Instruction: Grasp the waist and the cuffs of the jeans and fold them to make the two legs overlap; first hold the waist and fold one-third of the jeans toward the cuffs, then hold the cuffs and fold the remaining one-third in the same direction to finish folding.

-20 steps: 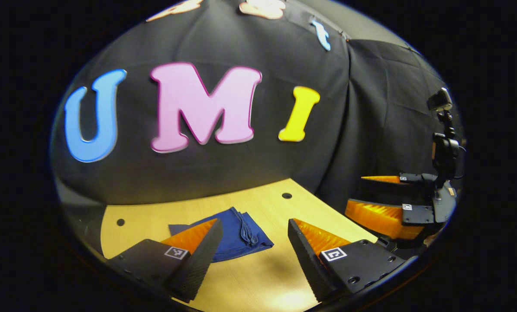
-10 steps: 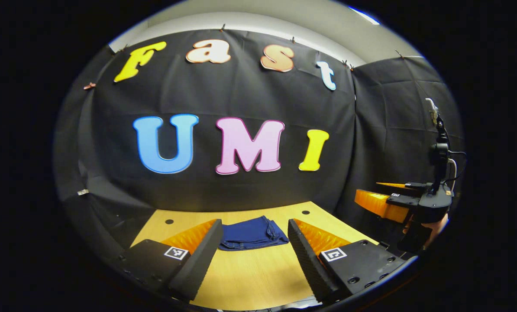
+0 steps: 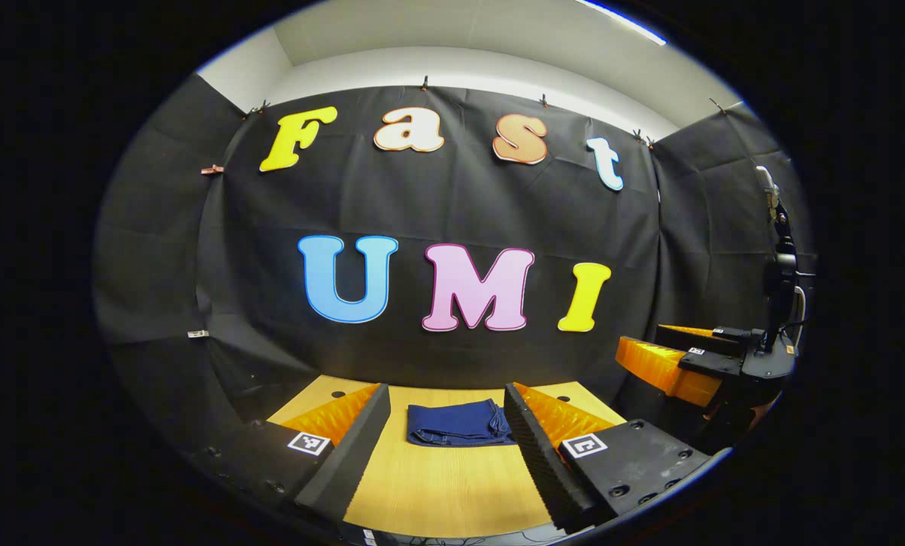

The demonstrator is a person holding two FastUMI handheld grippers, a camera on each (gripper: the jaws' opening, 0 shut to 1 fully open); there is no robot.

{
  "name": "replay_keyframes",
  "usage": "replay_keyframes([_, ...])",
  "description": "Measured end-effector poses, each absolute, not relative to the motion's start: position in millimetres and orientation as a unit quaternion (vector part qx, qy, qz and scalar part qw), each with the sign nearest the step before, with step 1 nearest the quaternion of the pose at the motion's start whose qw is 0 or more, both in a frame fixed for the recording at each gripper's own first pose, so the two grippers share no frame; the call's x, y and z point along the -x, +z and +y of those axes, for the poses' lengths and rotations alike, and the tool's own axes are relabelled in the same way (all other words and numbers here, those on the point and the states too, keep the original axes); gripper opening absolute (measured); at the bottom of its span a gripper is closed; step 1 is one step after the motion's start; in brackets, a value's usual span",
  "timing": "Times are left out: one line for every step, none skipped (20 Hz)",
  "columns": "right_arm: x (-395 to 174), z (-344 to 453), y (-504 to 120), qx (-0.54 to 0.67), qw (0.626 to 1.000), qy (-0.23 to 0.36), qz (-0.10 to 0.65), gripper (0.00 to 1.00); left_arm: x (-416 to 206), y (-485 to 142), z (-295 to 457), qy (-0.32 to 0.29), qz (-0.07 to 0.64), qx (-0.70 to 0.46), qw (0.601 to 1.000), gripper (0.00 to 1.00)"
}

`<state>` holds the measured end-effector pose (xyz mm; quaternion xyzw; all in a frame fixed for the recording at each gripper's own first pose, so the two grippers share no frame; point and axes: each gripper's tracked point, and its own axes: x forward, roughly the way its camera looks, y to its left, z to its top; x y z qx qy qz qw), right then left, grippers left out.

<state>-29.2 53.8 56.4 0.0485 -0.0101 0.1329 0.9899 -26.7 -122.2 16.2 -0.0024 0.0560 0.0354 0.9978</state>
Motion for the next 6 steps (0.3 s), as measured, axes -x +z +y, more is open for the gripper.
replay_keyframes([28.6,49.0,52.2,-0.041,0.99,0.133,-0.011,0.97,29.8,12.8,-122.5,0.048,0.062,0.003,0.997,0.95])
replay_keyframes([28.9,47.3,48.5,-0.038,0.99,0.138,-0.007,0.97,32.9,8.2,-124.5,0.056,0.068,0.008,0.996,0.96])
replay_keyframes([32.0,46.3,46.9,-0.037,0.989,0.142,-0.009,0.97,35.8,10.2,-129.3,0.054,0.066,0.013,0.996,0.96])
replay_keyframes([32.5,42.7,48.6,-0.037,0.989,0.142,-0.014,0.97,36.5,14.2,-133.6,0.051,0.063,0.015,0.997,0.96])
replay_keyframes([32.4,38.1,50.3,-0.035,0.99,0.138,-0.017,0.97,38.1,13.1,-129.6,0.056,0.066,0.01,0.996,0.95])
replay_keyframes([32.0,37.6,48.0,-0.035,0.99,0.135,-0.016,0.96,40.0,14.8,-125.7,0.06,0.067,0.005,0.996,0.89])
